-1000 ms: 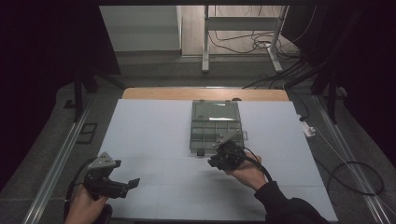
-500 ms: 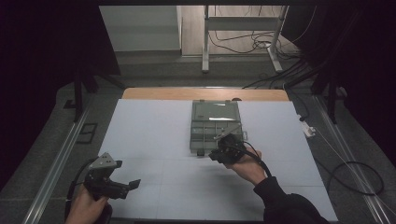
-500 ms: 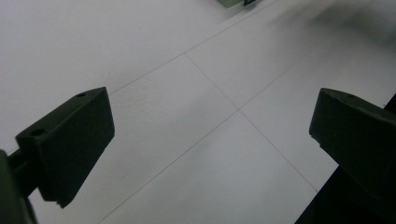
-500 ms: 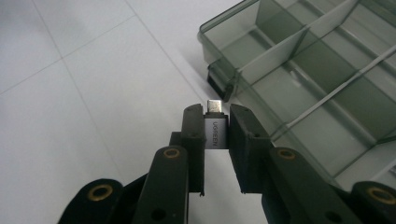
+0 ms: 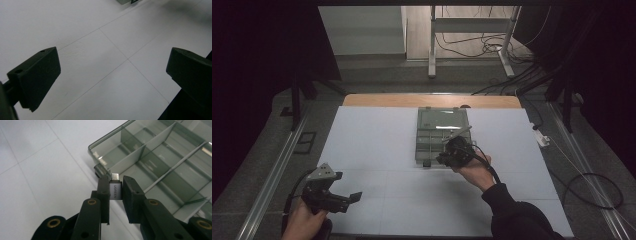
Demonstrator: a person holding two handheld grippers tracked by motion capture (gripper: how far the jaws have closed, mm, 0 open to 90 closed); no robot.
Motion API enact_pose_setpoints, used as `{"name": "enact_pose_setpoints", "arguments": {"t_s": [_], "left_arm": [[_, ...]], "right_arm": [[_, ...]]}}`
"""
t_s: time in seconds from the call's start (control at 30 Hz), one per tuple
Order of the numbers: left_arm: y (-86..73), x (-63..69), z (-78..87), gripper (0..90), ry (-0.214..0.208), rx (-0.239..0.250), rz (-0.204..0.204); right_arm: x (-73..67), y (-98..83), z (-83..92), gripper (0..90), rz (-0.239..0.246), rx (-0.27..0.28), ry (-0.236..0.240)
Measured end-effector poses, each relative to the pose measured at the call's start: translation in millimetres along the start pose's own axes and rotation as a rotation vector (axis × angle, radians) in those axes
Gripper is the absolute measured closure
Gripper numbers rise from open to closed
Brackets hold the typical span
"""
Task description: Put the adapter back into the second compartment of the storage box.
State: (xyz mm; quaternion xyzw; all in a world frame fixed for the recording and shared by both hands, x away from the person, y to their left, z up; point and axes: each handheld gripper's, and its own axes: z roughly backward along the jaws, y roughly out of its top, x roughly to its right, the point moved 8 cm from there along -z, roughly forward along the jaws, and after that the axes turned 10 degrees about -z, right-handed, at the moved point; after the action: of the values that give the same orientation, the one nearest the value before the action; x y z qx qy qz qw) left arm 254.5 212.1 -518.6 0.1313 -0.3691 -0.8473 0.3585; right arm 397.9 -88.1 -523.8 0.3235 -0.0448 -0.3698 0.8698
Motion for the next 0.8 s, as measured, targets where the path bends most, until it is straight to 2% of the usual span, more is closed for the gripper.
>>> {"name": "enact_pose_setpoints", "arguments": {"t_s": [0.8], "left_arm": [[-0.1, 0.5, -0.5, 0.3, 0.002, -0.003, -0.006]], "right_arm": [[24.3, 22.6, -9.1, 75.4, -0.033, 0.056, -0.058]]}}
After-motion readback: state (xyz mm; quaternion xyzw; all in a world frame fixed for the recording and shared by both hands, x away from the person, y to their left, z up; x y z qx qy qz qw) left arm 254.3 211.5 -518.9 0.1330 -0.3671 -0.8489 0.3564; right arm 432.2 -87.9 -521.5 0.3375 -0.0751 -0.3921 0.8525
